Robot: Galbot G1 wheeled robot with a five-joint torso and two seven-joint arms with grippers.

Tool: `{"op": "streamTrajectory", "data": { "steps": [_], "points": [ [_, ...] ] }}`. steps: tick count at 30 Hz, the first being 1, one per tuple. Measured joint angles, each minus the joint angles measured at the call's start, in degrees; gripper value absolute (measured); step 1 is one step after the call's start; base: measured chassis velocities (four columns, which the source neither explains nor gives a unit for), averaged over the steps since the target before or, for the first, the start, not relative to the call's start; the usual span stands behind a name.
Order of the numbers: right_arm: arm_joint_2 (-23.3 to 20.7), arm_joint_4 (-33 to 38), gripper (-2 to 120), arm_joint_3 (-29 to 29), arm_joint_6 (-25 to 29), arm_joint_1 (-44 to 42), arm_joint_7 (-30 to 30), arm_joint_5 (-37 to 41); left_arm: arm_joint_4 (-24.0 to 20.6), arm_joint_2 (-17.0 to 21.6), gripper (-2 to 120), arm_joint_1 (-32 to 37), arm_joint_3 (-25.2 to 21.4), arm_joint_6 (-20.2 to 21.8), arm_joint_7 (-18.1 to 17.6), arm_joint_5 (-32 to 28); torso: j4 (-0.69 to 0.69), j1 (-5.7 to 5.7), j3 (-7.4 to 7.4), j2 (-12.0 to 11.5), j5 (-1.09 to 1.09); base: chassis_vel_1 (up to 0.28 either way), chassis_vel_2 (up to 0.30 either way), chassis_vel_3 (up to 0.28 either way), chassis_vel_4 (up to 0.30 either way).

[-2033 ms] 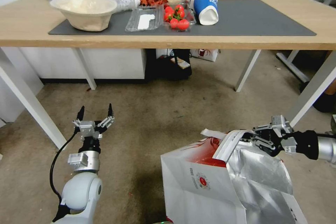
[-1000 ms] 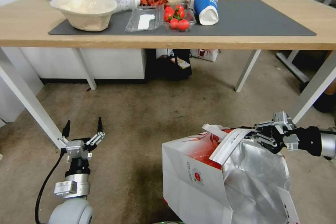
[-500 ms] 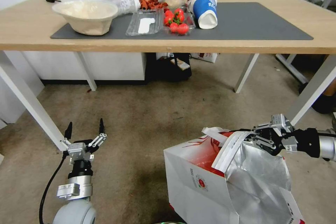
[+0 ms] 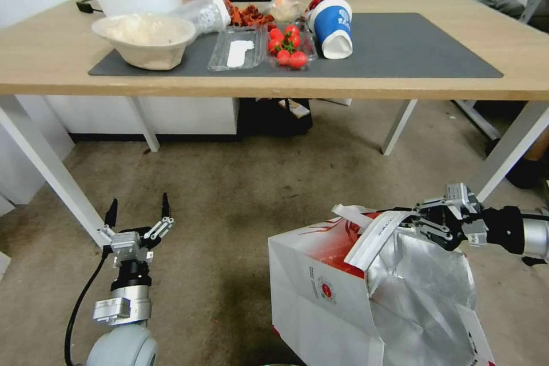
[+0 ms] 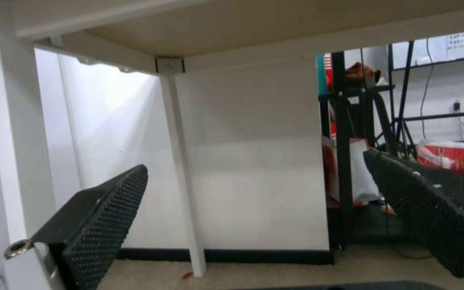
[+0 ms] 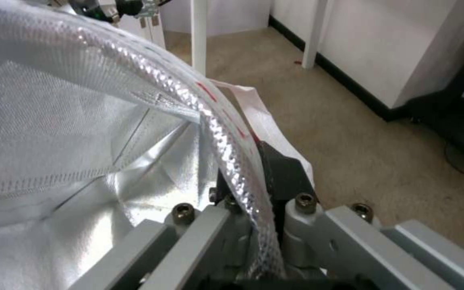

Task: Pick up the food delivery bag from the floor and place it on the table.

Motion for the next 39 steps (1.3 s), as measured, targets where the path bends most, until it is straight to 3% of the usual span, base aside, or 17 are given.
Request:
{"op": "streamTrajectory", "data": {
  "steps": [39],
  "points": [
    [-0.5,-0.22,0,0.64,0.52,0.36,-0.15,2.07,-1.79,0.22,100,1.06,-0.32,-0.28,-0.51,-0.18,-0.01,2.3,7.0,9.27,0.0,0.0,0.0,0.0,0.0]
  ]
}}
